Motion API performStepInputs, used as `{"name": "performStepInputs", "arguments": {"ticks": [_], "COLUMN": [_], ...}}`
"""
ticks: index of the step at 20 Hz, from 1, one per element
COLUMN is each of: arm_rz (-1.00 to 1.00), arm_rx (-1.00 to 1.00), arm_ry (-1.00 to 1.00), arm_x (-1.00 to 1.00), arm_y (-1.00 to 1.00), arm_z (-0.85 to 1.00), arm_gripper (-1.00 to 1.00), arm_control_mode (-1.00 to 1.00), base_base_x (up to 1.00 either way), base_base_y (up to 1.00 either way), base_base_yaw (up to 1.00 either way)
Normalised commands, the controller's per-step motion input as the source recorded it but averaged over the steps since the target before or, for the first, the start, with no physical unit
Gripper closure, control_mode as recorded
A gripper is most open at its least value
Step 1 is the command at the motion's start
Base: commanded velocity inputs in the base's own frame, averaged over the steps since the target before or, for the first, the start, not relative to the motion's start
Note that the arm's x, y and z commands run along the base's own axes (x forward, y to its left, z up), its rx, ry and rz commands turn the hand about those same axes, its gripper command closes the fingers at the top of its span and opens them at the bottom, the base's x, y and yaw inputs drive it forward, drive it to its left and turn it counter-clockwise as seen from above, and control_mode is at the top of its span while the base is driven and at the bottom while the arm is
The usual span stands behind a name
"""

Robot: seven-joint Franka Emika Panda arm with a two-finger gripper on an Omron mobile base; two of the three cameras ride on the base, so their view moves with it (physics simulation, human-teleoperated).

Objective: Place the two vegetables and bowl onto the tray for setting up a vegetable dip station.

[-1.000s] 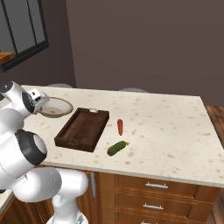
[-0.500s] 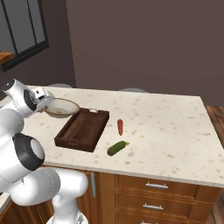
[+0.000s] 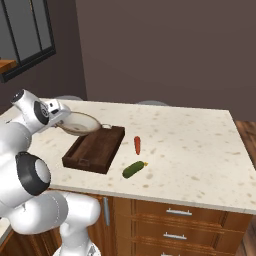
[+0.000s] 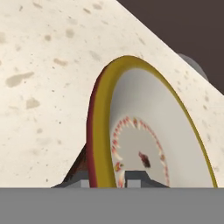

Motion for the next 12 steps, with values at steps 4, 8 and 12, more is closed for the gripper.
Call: {"name": "performStepInputs", "arguments": {"ticks": [4,8,12], "arm_rz": [-0.09,-0.1,-0.08], "arm_rx": [0.0,0.0,0.0], "arm_ry": [0.0,0.0,-0.01], "arm_x": [0.21,0.23,0.25], "arm_y": [-0.25,-0.26,-0.23], "arm_z": [0.0,-0.01,-0.06], "arm_gripper": [1.0,1.0,1.0], "arm_control_mode": [-1.0,-1.0,-1.0], "base_base_x": [0.0,0.0,0.0], "base_base_y": [0.0,0.0,0.0], "base_base_yaw": [0.0,0.0,0.0]}}
